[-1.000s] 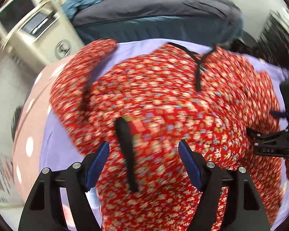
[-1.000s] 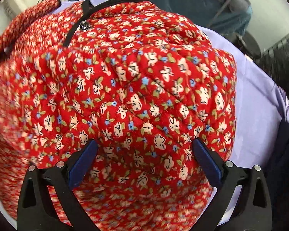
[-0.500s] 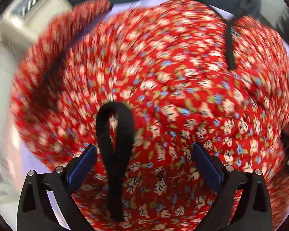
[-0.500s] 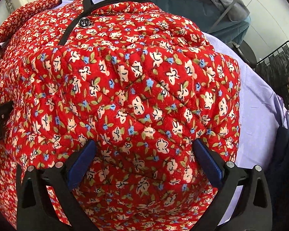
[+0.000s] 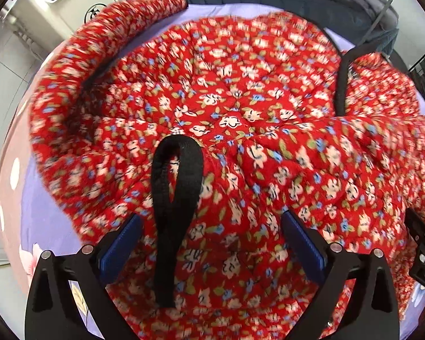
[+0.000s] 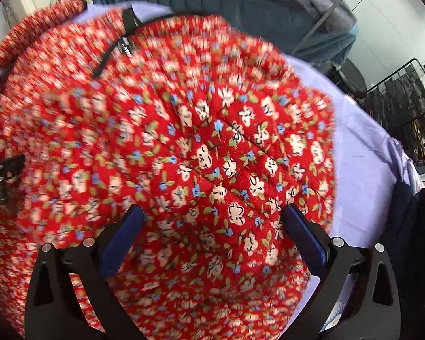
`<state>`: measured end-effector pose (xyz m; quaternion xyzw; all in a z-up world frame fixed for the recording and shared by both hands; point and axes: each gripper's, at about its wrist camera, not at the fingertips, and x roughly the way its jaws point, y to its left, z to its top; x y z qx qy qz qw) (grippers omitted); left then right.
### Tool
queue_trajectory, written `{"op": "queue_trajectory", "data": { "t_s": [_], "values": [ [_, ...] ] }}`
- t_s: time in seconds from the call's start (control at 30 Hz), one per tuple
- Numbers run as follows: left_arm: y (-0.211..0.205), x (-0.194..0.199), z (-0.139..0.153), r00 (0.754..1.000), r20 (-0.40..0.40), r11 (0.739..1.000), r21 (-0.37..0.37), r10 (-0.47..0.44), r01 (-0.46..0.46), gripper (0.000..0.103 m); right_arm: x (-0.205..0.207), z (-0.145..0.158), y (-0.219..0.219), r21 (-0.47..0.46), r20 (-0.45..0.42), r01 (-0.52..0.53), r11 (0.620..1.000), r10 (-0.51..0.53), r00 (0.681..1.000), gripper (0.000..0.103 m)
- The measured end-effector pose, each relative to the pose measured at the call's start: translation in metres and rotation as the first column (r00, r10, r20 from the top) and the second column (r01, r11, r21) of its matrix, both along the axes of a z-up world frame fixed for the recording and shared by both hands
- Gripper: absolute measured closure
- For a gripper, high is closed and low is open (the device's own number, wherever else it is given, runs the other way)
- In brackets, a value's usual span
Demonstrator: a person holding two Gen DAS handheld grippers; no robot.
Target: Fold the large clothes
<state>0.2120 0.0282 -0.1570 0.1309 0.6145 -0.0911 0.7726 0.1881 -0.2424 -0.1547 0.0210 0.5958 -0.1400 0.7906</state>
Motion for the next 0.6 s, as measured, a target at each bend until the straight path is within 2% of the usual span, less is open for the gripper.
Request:
{"op": "queue_trajectory", "data": {
  "t_s": [0.13,0.3,0.43,0.5,0.6],
  "values": [
    [0.01,-0.021,0.033,0.996,0.076,0.999,-0.026,-0.036,0.038,0.007,-0.027,0.022,0.013,0.058,0.056,0.016,0.998,-0.02,0.998,0.005],
    [0.041,-0.057,0.062,0.99,0.133,0.997,-0.037,-0.055,0.06,0.009,-0.07,0.024,0.028,0.132,0.041,0.045,0.99,-0.051,0.998,0.005],
    [0.077,-0.064,0.071,0.991,0.133,0.999,-0.041,-0.012,0.018,0.016,-0.107,0.014,0.037,0.188,0.009,0.087,0.978,-0.09,0.996,0.005],
    [0.097,-0.055,0.078,0.992,0.121,0.999,-0.034,0.026,-0.023,0.022,-0.12,0.006,0.04,0.212,-0.022,0.112,0.971,-0.109,0.994,0.005],
    [0.122,-0.038,0.071,0.991,0.092,0.994,-0.05,0.1,-0.096,0.025,-0.132,-0.002,0.044,0.24,-0.06,0.131,0.962,-0.12,0.991,0.005]
  ]
}}
